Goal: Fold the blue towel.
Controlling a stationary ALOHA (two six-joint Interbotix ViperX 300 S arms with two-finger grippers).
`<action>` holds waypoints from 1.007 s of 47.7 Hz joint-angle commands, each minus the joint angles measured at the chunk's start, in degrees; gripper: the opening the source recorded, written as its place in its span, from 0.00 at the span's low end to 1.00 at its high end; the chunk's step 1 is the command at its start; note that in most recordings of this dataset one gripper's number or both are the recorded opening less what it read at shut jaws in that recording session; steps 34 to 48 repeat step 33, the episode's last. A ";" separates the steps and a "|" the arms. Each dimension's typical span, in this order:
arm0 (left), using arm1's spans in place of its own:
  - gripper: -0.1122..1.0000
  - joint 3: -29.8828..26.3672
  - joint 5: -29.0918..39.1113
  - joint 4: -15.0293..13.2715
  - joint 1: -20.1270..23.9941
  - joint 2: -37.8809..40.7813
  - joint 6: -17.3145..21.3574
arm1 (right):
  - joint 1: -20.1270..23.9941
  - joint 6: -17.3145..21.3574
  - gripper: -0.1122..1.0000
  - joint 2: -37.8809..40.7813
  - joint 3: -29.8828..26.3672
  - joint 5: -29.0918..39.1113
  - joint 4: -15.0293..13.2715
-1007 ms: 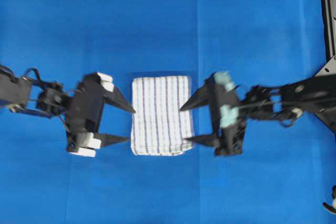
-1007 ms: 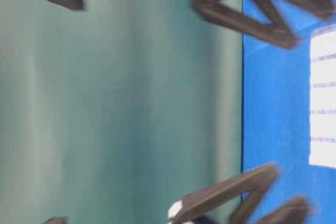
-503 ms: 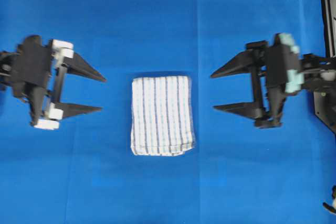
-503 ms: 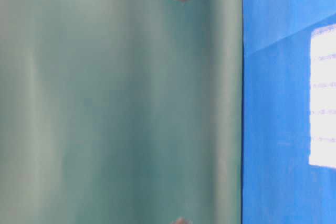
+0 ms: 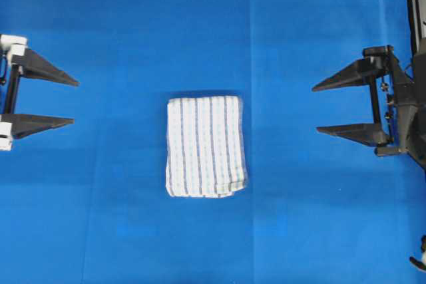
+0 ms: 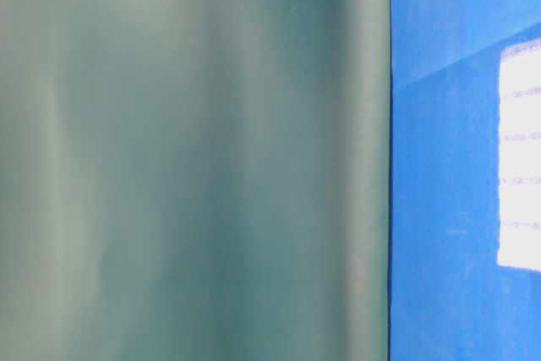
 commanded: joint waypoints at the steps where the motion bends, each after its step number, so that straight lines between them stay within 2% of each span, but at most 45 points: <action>1: 0.74 1.14 -0.53 0.18 0.26 -2.72 0.18 | 0.00 -0.18 0.90 -1.14 0.70 -1.23 -0.18; 10: 0.74 5.36 -0.53 0.09 0.35 -7.73 0.09 | 0.00 -0.26 0.90 -2.02 4.39 -4.04 -0.26; 23: 0.74 8.00 -0.53 0.09 0.35 -9.49 0.00 | -0.09 -0.26 0.89 -1.85 7.03 -6.68 -0.09; 48: 0.74 8.17 -0.79 0.09 0.35 -9.58 -0.09 | -0.09 -0.26 0.89 -1.76 7.03 -6.50 0.00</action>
